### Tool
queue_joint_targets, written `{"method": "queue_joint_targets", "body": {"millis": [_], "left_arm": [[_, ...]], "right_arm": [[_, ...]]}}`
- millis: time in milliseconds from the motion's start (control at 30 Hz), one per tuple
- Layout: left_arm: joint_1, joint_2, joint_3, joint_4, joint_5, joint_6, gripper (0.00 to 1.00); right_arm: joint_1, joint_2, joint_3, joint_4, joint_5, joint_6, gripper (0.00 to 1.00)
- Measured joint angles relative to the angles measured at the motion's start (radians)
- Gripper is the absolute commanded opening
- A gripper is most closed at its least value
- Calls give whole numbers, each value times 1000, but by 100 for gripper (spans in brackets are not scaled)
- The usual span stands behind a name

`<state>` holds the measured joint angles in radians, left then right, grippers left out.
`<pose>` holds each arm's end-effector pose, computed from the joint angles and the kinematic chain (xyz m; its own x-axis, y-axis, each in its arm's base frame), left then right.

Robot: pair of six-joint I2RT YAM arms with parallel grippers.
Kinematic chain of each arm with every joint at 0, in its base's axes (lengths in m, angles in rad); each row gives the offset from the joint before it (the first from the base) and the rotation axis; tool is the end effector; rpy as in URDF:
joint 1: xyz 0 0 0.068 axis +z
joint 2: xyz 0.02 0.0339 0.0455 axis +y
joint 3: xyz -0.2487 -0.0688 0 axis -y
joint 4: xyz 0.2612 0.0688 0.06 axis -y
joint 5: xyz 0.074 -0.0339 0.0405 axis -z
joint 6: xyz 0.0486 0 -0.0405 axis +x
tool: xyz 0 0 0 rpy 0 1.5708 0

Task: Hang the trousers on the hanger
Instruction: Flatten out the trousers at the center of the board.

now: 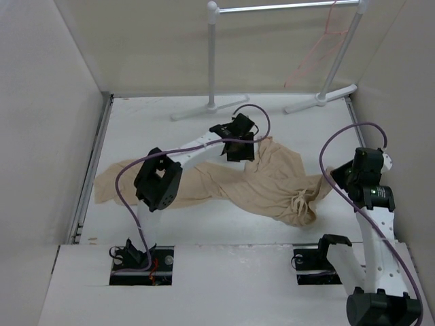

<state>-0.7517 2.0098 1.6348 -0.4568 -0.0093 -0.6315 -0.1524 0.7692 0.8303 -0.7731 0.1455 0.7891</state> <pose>0.3461 -0.3229 0.2082 -0.8363 -0.0264 -0.5477 0.2287 0.8910 -0.3921 0.1875 -0.0359 0.2826 -0.2713 0.7521 -0.6006 0.6406 0.6068 0.4706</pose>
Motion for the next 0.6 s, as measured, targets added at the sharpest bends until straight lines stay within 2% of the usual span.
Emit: {"method": "queue_joint_targets", "body": {"millis": [133,267,367,533,600], "left_arm": [[-14,93,64,-1,66,50,49],[-5,139,108,-3,92,78,43],[-2,176,140,-5,75,93,39],[-8,254,183,-19,29,130,40],[-10,259,196,-22,24,137,32]], "right_arm": [[24,-23,-28,8,-9,0,7],[25,-46,-46,10,-15,1,7],[25,-60,-51,11,-16,1,7],[25,-65,-53,11,-24,1,7],[25,-67,-53,11,-30,1,7]]}}
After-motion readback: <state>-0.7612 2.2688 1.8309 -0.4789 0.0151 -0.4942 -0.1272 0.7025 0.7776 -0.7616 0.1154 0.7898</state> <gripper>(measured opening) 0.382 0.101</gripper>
